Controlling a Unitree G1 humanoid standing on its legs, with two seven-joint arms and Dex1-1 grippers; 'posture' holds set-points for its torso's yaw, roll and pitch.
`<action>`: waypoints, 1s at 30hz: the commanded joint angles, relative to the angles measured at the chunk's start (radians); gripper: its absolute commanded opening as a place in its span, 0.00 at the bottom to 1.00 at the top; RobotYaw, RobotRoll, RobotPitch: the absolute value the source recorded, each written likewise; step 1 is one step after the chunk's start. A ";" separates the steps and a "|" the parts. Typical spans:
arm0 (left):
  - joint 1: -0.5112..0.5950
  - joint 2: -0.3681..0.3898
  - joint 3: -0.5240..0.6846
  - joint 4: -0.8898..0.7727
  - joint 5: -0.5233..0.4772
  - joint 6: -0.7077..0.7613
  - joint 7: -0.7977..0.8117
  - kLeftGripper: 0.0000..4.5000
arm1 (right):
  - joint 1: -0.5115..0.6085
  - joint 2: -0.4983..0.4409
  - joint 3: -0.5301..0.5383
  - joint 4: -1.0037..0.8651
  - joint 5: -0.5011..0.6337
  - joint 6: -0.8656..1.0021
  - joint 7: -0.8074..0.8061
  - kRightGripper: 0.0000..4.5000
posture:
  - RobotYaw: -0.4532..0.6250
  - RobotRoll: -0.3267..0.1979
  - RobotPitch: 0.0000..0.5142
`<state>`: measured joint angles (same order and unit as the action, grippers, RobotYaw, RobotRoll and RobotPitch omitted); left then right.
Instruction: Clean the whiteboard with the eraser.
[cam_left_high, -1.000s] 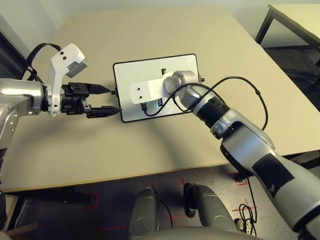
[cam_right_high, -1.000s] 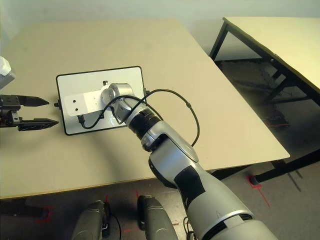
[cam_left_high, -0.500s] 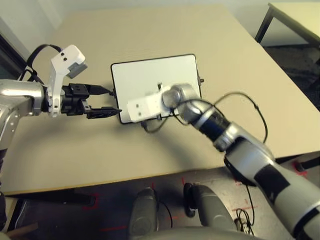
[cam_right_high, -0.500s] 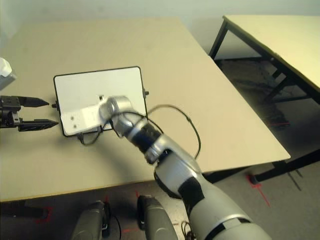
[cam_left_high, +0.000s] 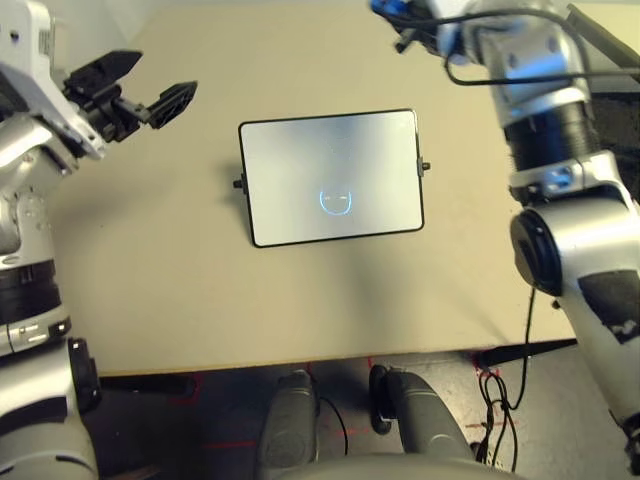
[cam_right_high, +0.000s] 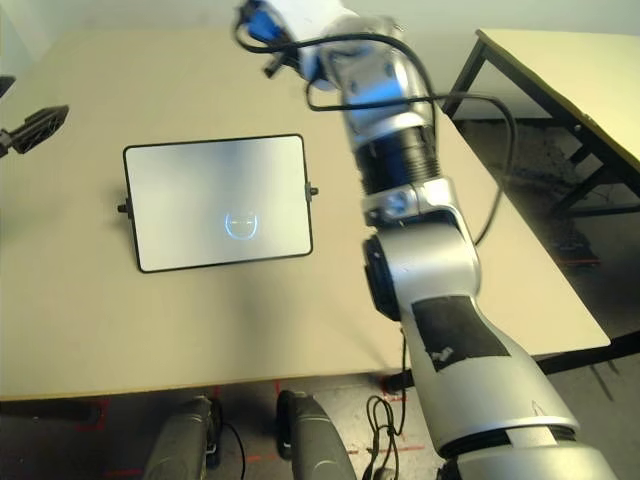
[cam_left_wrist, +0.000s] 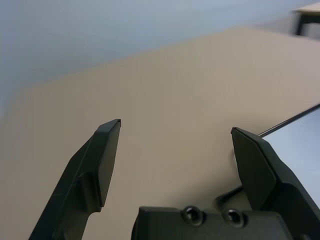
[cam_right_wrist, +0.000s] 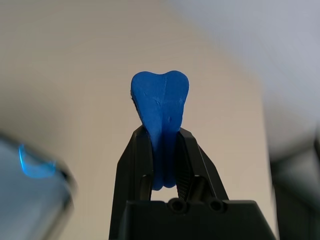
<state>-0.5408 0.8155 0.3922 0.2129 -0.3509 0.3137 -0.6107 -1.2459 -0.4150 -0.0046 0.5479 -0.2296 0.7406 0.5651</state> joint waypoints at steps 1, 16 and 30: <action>0.065 -0.051 0.002 0.111 0.058 -0.149 0.038 1.00 | 0.141 -0.038 -0.051 -0.078 0.033 0.137 -0.040 0.13 | 0.48 0.62 0.19; 0.053 -0.225 -0.011 0.256 0.074 -0.291 0.194 1.00 | 0.366 0.078 -0.090 -0.078 0.161 0.208 -0.188 0.13 | 0.46 0.62 0.19; 0.129 -0.208 0.017 0.112 0.043 -0.197 0.228 1.00 | 0.394 0.018 -0.146 -0.046 0.263 0.075 -0.173 0.63 | 0.46 0.62 0.33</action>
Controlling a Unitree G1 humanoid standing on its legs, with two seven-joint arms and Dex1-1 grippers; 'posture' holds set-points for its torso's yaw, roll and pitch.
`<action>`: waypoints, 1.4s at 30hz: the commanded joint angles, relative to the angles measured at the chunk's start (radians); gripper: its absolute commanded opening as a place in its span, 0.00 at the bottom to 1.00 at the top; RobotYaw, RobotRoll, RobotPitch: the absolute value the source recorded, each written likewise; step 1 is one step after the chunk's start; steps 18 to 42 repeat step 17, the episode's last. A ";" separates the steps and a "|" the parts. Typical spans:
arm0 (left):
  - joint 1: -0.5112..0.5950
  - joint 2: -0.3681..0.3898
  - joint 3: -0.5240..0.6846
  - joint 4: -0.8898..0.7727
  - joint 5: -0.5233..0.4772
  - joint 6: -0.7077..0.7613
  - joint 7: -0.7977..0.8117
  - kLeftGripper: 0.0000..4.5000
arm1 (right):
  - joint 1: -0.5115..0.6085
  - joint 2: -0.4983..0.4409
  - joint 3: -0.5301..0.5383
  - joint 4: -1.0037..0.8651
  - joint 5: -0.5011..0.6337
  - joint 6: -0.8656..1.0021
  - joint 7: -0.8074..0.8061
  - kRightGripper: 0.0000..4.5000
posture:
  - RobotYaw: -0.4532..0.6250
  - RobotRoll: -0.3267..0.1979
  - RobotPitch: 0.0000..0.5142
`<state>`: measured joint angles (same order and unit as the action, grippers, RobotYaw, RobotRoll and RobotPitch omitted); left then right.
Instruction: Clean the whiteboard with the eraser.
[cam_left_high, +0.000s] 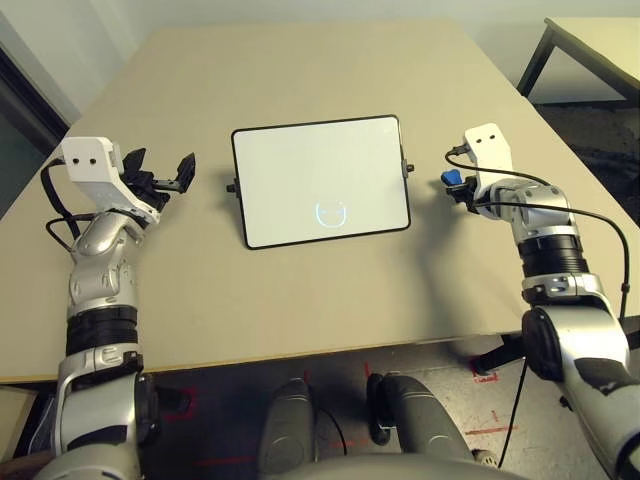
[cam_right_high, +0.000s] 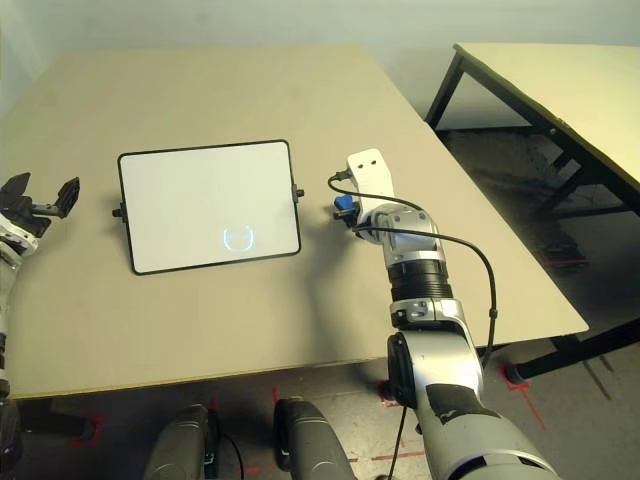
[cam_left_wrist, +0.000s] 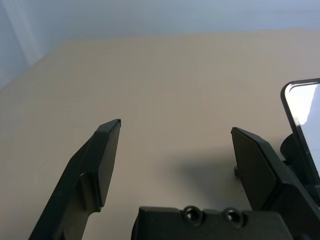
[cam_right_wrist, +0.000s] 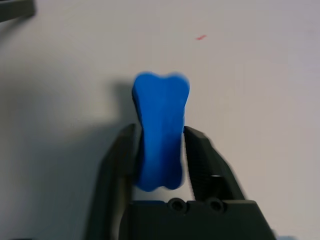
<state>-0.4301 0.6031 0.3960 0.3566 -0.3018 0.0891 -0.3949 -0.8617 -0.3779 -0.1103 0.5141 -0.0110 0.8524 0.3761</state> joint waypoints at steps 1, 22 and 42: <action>0.019 0.004 0.015 -0.042 -0.004 0.024 0.022 1.00 | 0.004 -0.028 -0.073 -0.009 0.070 -0.078 0.020 0.68 | 0.46 0.62 0.35; -0.033 -0.028 0.073 0.044 0.043 -0.141 0.232 1.00 | 0.042 -0.209 -0.380 0.444 0.195 -0.886 -0.223 0.99 | 0.46 0.62 0.20; -0.033 -0.028 0.073 0.044 0.043 -0.141 0.232 1.00 | 0.042 -0.209 -0.380 0.444 0.195 -0.886 -0.223 0.99 | 0.46 0.62 0.20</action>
